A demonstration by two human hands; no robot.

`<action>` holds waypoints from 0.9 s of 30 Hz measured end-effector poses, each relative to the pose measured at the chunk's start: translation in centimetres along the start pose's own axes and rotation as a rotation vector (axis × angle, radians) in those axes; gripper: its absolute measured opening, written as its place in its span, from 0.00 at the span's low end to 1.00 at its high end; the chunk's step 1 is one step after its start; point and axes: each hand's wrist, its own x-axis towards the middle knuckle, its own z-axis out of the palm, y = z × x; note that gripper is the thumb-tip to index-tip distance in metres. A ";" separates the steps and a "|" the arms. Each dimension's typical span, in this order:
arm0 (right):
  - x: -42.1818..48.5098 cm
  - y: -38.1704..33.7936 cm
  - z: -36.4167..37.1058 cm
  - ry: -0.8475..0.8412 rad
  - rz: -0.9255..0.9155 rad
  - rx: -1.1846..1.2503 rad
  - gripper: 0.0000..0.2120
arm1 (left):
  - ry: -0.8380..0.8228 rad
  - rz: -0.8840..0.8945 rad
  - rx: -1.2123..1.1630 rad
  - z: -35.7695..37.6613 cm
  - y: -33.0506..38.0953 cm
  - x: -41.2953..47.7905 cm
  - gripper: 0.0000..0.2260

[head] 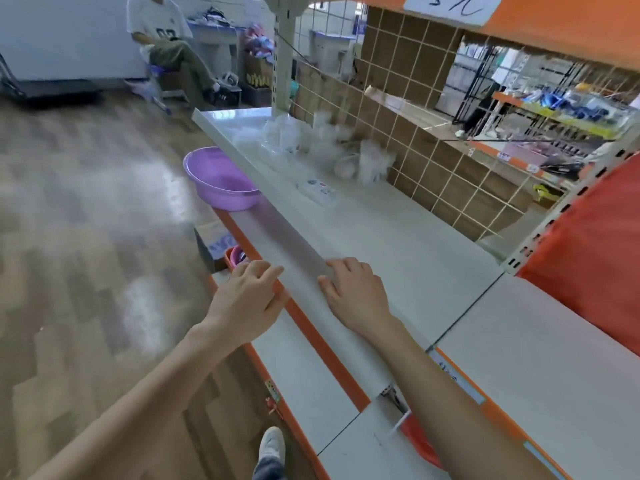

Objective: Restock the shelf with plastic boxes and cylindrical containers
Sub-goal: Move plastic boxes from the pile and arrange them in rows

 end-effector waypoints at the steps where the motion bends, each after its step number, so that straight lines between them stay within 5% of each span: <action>1: 1.4 -0.2 0.1 0.005 -0.004 0.010 0.18 | 0.001 -0.001 0.007 -0.2 -0.5 1.2 0.19; 27: 23.5 2.4 1.3 -0.003 0.258 0.086 0.20 | -0.096 0.248 -0.056 1.4 -7.2 27.6 0.21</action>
